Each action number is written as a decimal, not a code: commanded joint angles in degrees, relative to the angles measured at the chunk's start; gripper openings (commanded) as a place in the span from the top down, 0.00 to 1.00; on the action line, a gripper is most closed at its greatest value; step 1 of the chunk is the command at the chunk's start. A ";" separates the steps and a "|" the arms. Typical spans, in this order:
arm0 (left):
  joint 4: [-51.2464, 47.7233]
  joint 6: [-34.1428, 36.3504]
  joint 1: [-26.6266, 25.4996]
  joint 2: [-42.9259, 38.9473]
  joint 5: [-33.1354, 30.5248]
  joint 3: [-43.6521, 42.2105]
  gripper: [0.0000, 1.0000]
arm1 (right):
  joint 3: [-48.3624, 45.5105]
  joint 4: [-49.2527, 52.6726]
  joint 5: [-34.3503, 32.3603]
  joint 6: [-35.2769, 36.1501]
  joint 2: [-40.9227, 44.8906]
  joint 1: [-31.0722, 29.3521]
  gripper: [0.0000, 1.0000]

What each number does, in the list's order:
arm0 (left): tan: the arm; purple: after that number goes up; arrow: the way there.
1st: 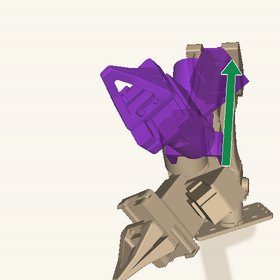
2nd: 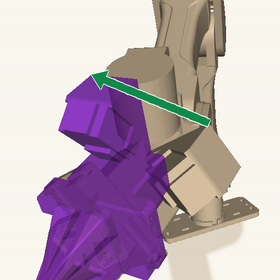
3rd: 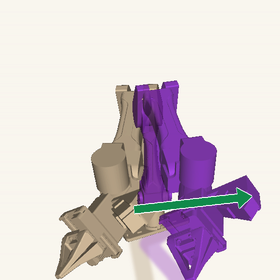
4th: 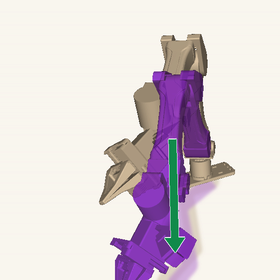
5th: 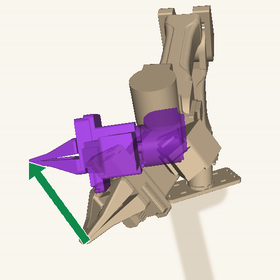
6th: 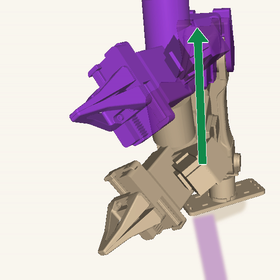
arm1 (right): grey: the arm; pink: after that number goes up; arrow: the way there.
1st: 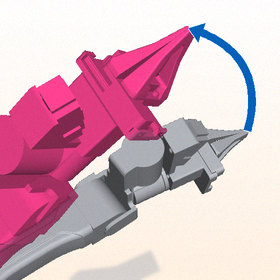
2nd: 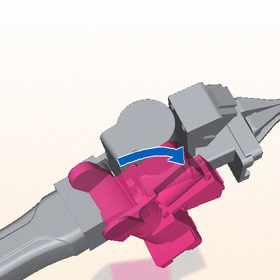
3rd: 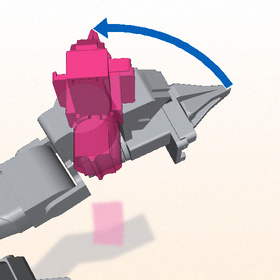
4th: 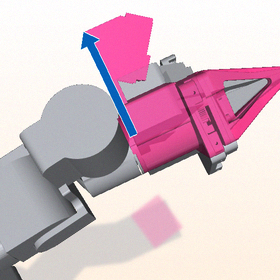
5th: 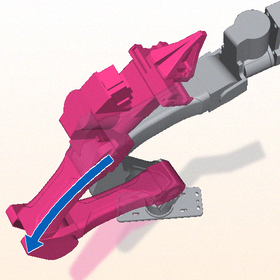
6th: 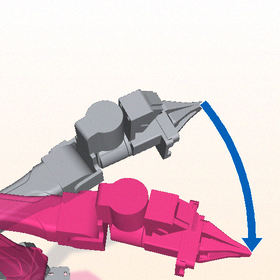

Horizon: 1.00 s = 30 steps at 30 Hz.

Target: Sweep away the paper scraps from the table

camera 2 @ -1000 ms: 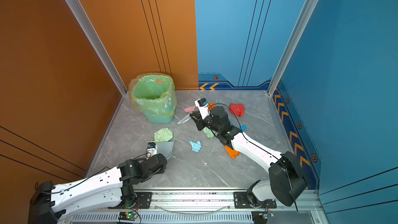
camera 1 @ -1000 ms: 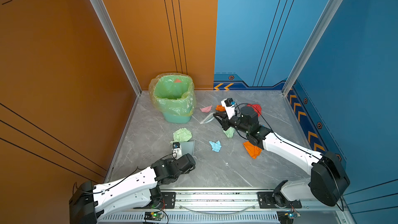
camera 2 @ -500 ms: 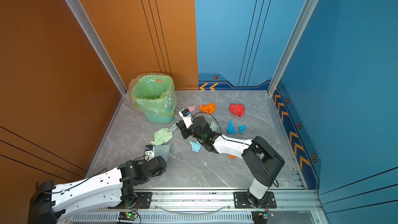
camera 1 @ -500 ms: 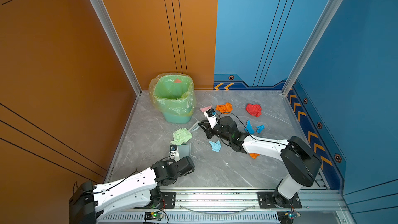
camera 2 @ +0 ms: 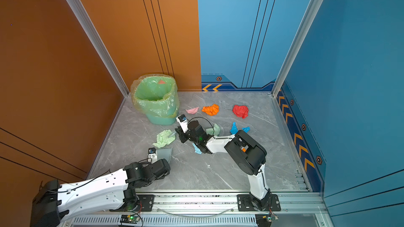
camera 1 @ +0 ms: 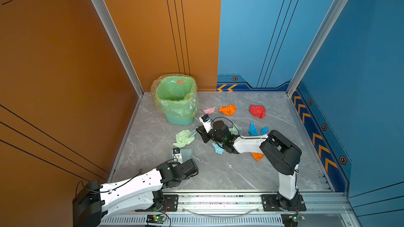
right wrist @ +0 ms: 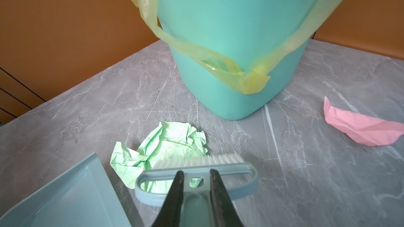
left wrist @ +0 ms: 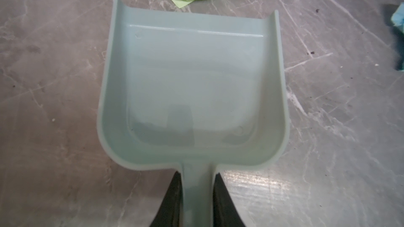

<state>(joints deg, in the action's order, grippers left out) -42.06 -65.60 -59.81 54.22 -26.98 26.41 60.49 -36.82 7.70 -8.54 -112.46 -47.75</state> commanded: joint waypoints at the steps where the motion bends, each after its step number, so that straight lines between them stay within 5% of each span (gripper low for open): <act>1: -1.84 1.61 -0.05 1.34 -1.01 1.48 1.00 | 0.80 2.13 -0.68 3.01 -0.34 -0.02 1.00; 12: -1.78 4.65 1.65 0.57 -0.19 1.56 1.00 | -7.15 13.81 -10.44 16.37 7.78 0.32 1.00; 30: 7.97 16.41 4.68 8.28 3.51 4.85 1.00 | -7.14 18.84 -5.75 11.65 21.47 7.22 1.00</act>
<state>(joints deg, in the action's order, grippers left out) -37.26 -53.23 -56.03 60.64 -25.30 29.52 51.03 -19.86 -0.01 5.02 -91.46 -41.08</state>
